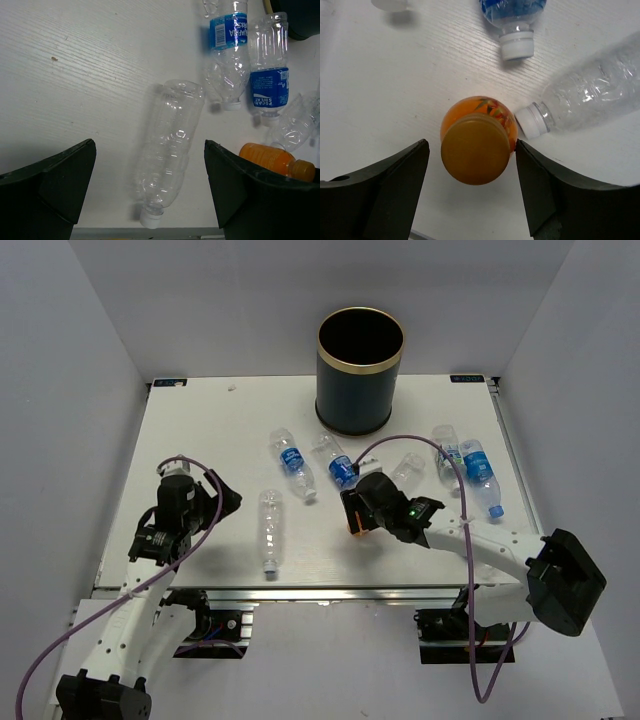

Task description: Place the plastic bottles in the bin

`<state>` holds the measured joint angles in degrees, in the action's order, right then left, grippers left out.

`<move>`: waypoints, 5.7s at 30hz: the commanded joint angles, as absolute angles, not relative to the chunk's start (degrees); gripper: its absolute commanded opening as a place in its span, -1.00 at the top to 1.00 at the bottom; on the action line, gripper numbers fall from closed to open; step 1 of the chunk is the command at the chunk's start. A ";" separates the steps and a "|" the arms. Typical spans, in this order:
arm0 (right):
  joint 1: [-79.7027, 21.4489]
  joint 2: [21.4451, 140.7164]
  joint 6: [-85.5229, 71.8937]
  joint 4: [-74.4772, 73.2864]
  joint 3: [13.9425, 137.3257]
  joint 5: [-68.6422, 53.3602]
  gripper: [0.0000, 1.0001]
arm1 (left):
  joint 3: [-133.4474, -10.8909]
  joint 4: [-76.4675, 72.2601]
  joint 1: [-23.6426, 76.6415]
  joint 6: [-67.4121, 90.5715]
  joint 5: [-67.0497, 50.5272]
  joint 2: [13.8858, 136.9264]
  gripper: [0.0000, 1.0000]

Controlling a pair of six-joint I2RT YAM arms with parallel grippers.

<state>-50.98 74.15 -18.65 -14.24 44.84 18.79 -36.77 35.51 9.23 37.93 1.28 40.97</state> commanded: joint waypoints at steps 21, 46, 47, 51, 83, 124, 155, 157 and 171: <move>-53.35 63.56 -15.74 -9.15 50.62 23.82 0.62 | -34.45 31.56 9.32 35.33 -6.06 42.01 -0.96; -30.15 113.01 3.34 0.71 125.75 25.75 0.04 | -34.45 29.44 13.35 32.08 -15.82 48.51 -0.96; -29.89 116.42 3.60 -1.21 128.29 25.58 -0.11 | -34.71 29.79 14.14 31.99 -15.21 49.30 -0.97; -29.62 117.17 2.82 -7.65 133.08 22.86 -0.66 | -35.95 31.46 17.92 32.52 -11.00 51.59 -0.96; -29.62 63.80 -18.87 3.77 61.09 -34.16 -0.79 | -47.37 16.45 36.74 24.70 1.24 58.89 0.27; -33.24 80.86 -17.77 17.24 67.74 -3.10 0.57 | -57.12 14.39 40.08 22.32 2.08 55.90 -0.96; -26.37 110.51 9.15 11.07 119.74 17.32 -0.75 | -65.04 13.01 25.22 33.22 9.75 88.59 -0.96; -26.37 106.72 8.09 11.16 115.51 16.35 -0.77 | -66.00 12.92 25.22 33.75 10.98 91.57 -0.96; -26.37 74.54 3.43 10.02 80.25 7.38 -0.79 | -75.76 15.38 25.22 31.29 10.02 107.93 -0.83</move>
<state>-26.59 76.01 4.95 10.17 82.89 9.47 -73.06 14.96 25.08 32.62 10.02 108.64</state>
